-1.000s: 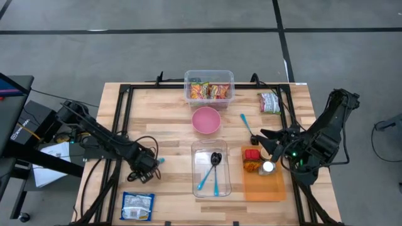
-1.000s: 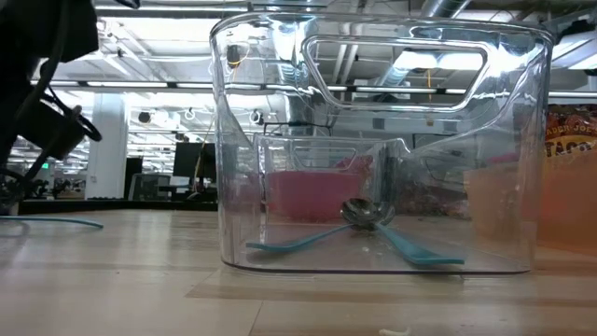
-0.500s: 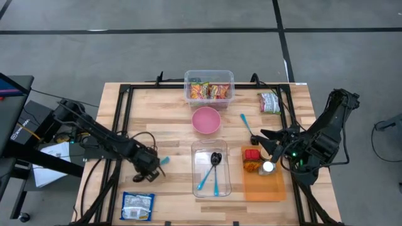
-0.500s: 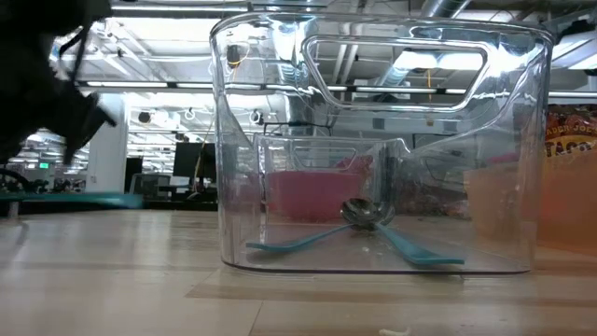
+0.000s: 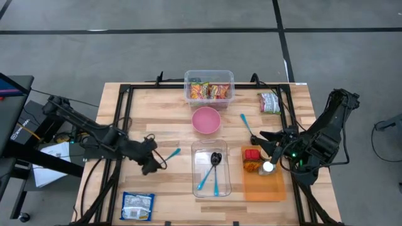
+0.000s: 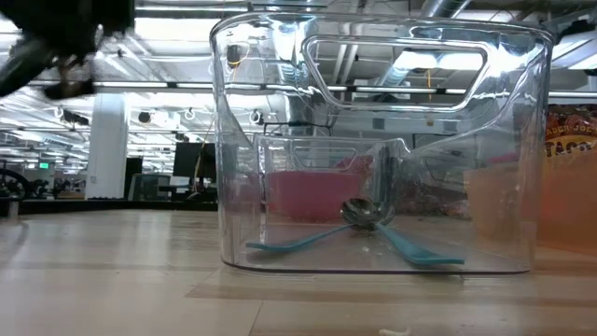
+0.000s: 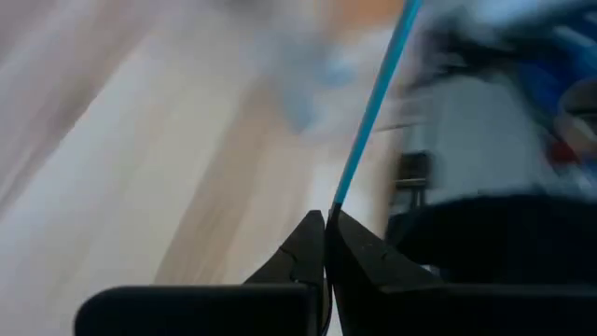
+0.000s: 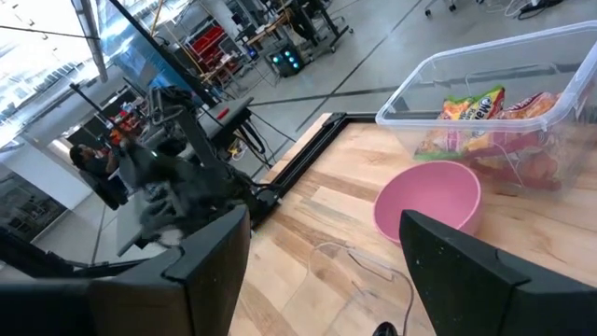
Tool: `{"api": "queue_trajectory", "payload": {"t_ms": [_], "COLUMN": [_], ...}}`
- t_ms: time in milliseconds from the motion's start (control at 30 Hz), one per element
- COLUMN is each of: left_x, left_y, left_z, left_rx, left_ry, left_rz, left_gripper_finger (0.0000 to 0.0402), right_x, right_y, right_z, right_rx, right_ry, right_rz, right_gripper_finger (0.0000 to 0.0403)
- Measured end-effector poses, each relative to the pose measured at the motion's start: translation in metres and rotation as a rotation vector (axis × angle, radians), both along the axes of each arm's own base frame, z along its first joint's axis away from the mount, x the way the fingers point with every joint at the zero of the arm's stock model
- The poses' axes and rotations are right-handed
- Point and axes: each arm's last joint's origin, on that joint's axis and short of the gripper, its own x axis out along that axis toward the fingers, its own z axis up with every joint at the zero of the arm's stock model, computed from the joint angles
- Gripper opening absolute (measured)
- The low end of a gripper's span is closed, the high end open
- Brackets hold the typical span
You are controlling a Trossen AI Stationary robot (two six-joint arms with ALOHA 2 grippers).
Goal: Pick & Place Food Item
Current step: Put the blue spoon into the bottom transparent bin
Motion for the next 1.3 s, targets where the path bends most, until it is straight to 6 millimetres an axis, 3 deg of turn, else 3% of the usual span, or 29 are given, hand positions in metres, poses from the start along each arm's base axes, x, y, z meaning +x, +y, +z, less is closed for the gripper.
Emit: {"api": "queue_trajectory", "payload": {"t_ms": [133,233,400,600,833,1000,1300], "left_x": [0.013,0.026,0.06,0.111,0.158,0.178,0.2], "left_y": [-0.008,-0.006,0.0,-0.004,-0.001,0.006,0.004], "left_z": [0.022,0.031,0.045,0.068,0.081,0.072,0.034], "left_rx": [0.279,0.443,0.647,0.933,1.284,1.404,1.562], "left_ry": [-0.399,-0.586,-0.664,-0.711,-0.606,-0.593,-0.612], "left_rz": [-0.248,-0.285,-0.316,-0.531,-0.838,-0.932,-1.182], "left_gripper_finger": [0.0001,0.0004,0.0002,0.0004,0.0004,0.0005,0.0005], "right_x": [0.0,0.0,0.001,0.003,0.007,0.009,0.024], "right_y": [0.0,0.0,0.0,-0.002,-0.005,-0.006,0.005], "right_z": [0.0,0.0,0.0,0.0,0.001,0.001,-0.013], "right_rx": [0.001,0.005,0.016,0.065,0.104,0.108,0.117], "right_ry": [0.0,-0.003,-0.01,-0.038,-0.064,-0.07,-0.059], "right_rz": [0.0,0.0,-0.004,-0.029,-0.062,-0.079,-0.107], "right_gripper_finger": [0.0267,0.0267,0.0267,0.0267,0.0267,0.0267,0.0267]}}
